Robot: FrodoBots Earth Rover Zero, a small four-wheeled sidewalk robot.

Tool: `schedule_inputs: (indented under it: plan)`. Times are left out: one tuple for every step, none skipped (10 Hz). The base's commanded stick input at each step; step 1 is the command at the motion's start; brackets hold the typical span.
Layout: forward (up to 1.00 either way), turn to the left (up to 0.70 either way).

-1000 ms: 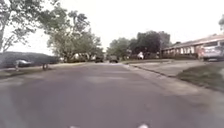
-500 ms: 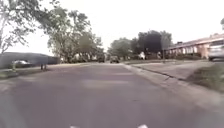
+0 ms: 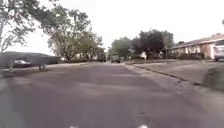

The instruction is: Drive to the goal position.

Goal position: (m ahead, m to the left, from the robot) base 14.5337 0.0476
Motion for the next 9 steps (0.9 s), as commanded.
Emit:
schedule_inputs:
  plan:
    - [1.0,0.0]
    - [1.0,0.0]
    - [1.0,0.0]
    - [1.0,0.0]
    - [1.0,0.0]
    - [1.0,0.0]
    - [1.0,0.0]
    - [1.0,0.0]
    - [1.0,0.0]
